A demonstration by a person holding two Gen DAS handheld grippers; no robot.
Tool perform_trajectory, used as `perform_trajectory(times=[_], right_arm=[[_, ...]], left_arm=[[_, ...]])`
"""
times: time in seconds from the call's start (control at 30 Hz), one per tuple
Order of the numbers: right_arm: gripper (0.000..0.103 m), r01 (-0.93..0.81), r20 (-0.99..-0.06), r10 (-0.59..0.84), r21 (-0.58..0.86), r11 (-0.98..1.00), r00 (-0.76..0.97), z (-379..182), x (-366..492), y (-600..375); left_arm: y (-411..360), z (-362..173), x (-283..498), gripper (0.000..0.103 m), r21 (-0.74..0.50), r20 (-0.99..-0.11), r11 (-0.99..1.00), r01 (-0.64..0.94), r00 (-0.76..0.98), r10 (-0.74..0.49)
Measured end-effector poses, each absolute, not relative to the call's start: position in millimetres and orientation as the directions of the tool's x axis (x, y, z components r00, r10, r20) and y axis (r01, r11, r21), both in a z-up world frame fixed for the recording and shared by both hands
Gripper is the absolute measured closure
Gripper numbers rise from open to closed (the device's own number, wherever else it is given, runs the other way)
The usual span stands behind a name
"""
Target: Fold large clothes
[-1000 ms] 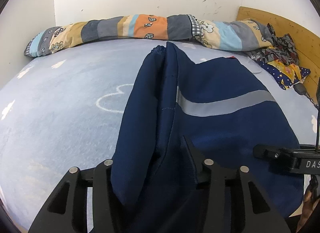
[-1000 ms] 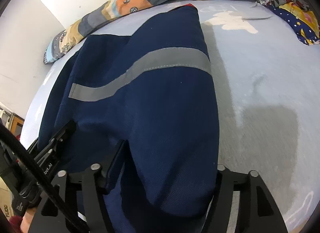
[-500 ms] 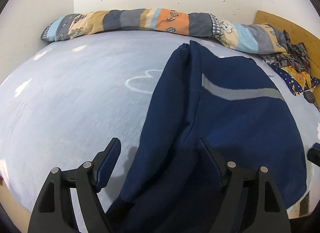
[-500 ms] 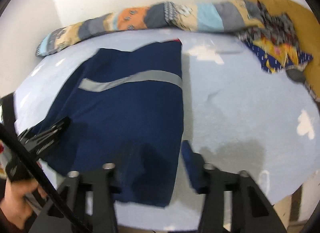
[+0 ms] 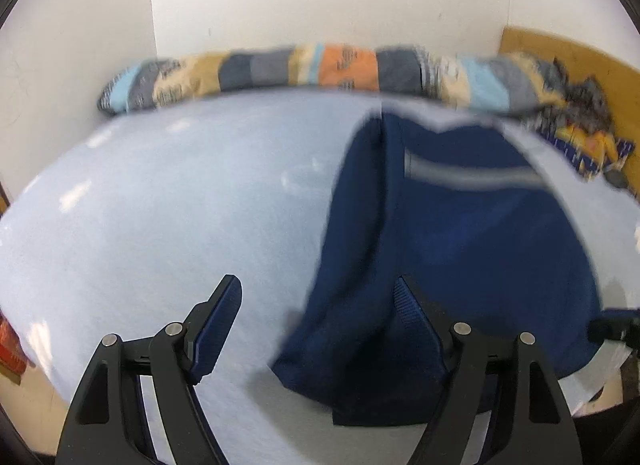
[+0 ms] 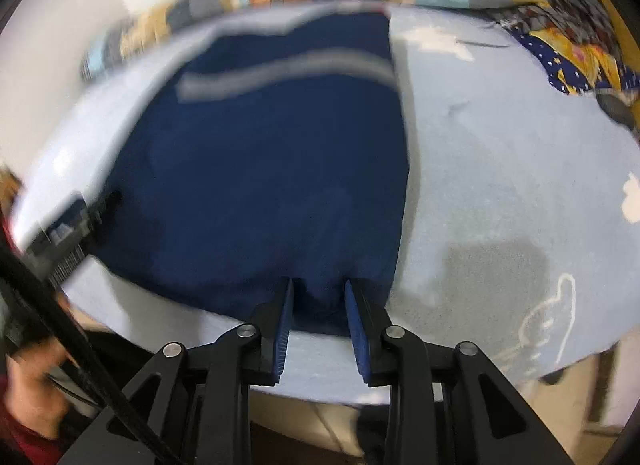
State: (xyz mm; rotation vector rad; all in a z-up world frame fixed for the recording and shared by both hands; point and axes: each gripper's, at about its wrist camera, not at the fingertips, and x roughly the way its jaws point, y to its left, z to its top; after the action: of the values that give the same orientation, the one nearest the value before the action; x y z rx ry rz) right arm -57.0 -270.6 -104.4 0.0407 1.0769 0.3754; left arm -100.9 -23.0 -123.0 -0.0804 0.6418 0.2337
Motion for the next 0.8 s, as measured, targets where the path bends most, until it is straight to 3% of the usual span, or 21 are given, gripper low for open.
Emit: perform_trajectory(times=[0.13, 0.3, 0.47, 0.63, 0.8], right_arm=[[0.071, -0.305, -0.774, 0.375, 0.245, 0.92, 0.51, -56.2, -26.8, -274.3], [0.071, -0.265, -0.745, 0.376, 0.27, 0.926, 0.552, -33.6, 49.8, -262.6], [0.071, -0.201, -0.752, 0.404, 0.352, 0.914, 0.52, -53.2, 130.7, -246.1], [0.071, -0.17, -0.811, 0.342, 0.296, 0.94, 0.474, -88.1, 183.2, -223.7], [0.07, -0.154, -0.848, 0.352, 0.316, 0.936, 0.397, -121.9, 206.1, -224.3]], left_arm=[[-14.7, -79.9, -85.4, 0.025, -0.022, -0.534, 0.976, -0.218, 0.828, 0.173], [-20.2, -69.0, -7.5, 0.025, -0.089, -0.62, 0.991, -0.1, 0.784, 0.024], [-36.4, -101.0, 79.1, 0.027, -0.127, -0.719, 0.989, -0.071, 0.694, -0.042], [-27.9, -145.8, 137.2, 0.027, -0.108, -0.782, 0.987, -0.121, 0.623, -0.009], [-2.7, -168.7, 146.4, 0.021, -0.273, -0.773, 0.954, -0.125, 0.619, -0.14]])
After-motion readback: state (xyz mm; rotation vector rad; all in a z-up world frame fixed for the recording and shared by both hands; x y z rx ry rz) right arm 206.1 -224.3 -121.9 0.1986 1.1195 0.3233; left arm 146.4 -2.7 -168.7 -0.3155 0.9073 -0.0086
